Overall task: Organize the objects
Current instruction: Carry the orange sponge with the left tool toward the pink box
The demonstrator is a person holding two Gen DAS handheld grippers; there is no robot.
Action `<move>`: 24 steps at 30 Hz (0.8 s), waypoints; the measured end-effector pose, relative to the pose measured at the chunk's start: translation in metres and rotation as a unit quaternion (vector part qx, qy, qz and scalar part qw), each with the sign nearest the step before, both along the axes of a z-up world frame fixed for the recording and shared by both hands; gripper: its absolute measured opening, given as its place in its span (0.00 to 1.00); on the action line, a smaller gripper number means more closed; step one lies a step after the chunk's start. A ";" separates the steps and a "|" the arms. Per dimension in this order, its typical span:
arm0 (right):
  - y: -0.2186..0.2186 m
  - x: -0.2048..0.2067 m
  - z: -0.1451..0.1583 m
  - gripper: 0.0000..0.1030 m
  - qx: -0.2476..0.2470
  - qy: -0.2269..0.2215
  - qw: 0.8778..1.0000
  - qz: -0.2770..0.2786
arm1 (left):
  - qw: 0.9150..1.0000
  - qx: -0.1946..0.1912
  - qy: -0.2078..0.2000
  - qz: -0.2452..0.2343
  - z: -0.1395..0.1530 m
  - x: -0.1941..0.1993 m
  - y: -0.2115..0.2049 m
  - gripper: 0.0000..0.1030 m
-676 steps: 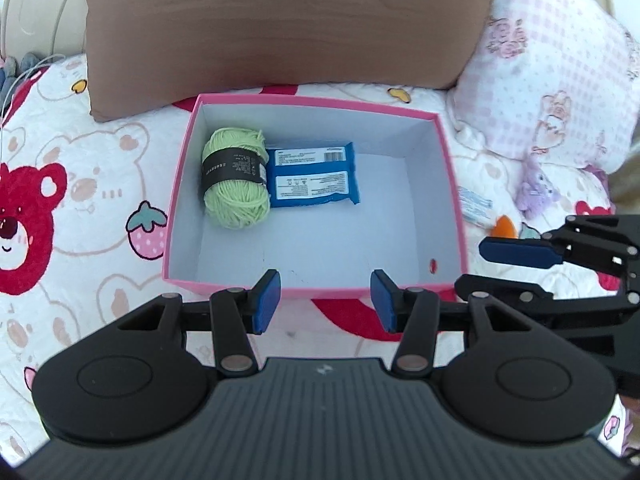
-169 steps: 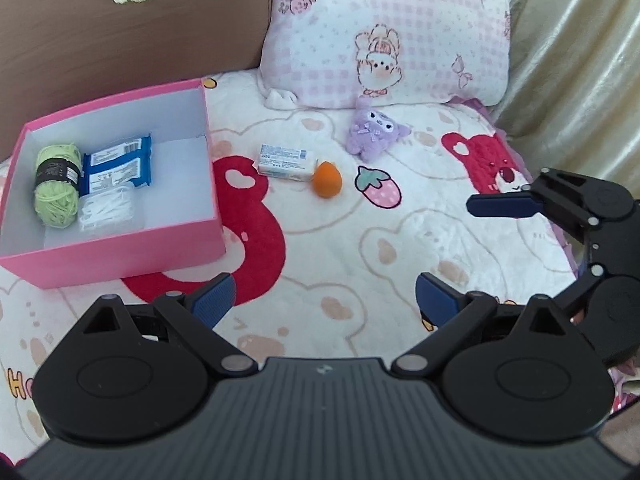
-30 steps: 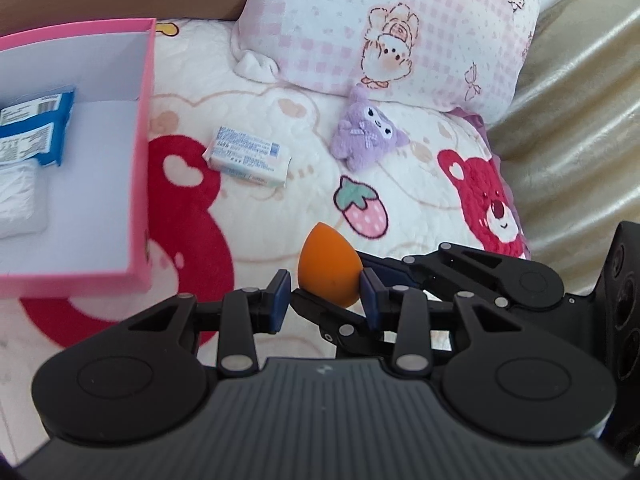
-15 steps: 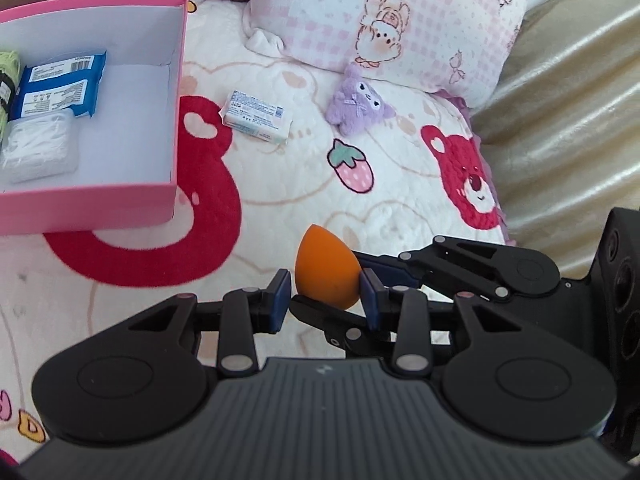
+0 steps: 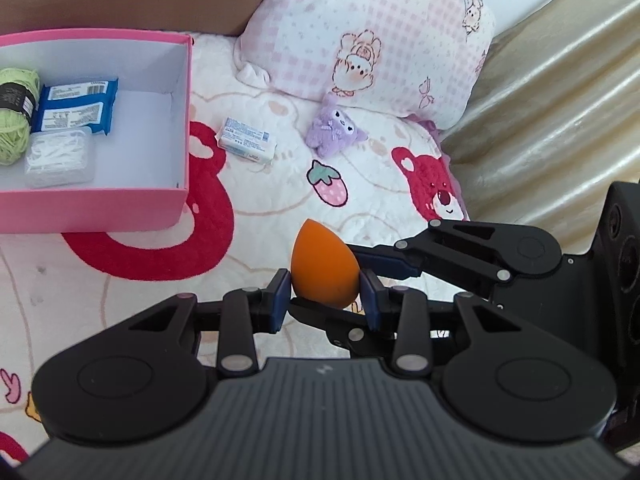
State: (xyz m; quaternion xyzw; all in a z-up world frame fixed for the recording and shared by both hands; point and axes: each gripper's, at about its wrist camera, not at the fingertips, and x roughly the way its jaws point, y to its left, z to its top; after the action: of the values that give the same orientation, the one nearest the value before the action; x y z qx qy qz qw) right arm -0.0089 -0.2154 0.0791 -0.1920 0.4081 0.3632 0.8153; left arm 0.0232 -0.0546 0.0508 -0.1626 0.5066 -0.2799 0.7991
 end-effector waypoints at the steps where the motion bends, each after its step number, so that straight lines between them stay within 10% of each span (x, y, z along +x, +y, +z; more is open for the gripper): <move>1: 0.002 0.000 0.003 0.42 0.000 0.001 1.000 0.004 | 1.000 -0.001 0.000 0.000 0.002 0.000 0.003 0.35; 24: 0.060 -0.005 0.029 0.43 0.013 0.024 0.999 0.046 | 0.999 -0.018 -0.015 0.038 0.022 -0.009 0.076 0.35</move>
State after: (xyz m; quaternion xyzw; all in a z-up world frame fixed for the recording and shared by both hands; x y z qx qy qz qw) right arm -0.0134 -0.1555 0.1085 -0.1914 0.4133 0.4104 0.7900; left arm 0.0139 0.0211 0.0730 -0.1914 0.4830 -0.2607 0.8137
